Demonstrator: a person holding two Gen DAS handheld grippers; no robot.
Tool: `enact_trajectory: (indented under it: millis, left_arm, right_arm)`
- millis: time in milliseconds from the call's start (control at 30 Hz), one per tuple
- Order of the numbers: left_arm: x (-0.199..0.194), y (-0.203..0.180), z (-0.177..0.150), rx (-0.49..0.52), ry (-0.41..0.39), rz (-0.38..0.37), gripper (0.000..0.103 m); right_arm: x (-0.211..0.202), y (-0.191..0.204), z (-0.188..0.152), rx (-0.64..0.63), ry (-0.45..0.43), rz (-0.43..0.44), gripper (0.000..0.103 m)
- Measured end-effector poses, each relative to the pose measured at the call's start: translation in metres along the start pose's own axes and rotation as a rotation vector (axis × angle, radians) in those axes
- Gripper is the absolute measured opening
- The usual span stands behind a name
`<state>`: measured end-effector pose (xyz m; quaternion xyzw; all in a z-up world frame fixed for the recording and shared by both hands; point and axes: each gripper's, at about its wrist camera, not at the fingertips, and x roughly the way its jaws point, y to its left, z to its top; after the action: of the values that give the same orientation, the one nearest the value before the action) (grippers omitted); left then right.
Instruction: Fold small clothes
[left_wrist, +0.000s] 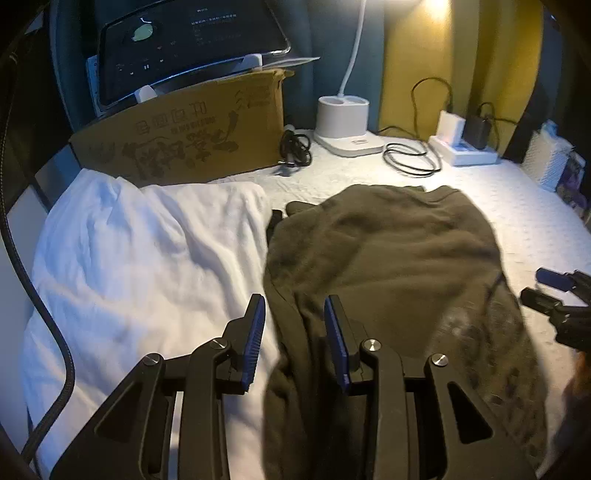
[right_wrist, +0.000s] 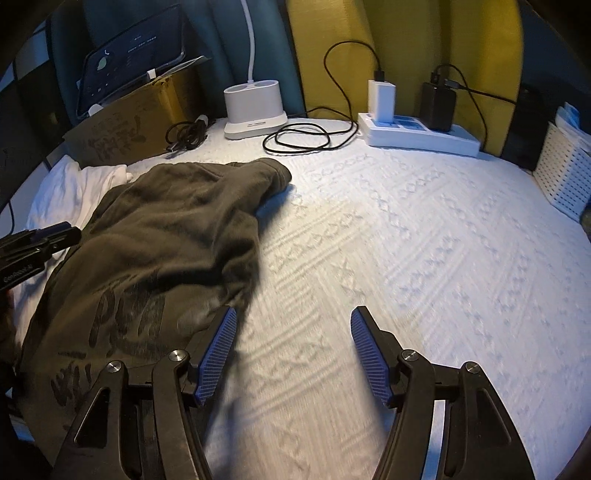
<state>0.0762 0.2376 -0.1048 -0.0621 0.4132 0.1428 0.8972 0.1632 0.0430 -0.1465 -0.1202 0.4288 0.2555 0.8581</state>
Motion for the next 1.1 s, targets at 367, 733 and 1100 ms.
enact_trajectory:
  millis: [367, 733, 1100]
  left_arm:
    - [-0.034, -0.031, -0.025, 0.016, -0.029, -0.081, 0.034]
    - [-0.051, -0.069, -0.054, 0.054, -0.01, -0.149, 0.045]
    - [-0.06, -0.106, -0.066, 0.07, -0.011, -0.215, 0.055]
  right_arm:
    - [-0.036, -0.004, -0.028, 0.001, -0.024, -0.024, 0.066]
    - [-0.072, -0.018, -0.06, 0.025, -0.053, -0.053, 0.066]
    - [-0.105, -0.052, -0.094, 0.083, -0.066, -0.113, 0.066]
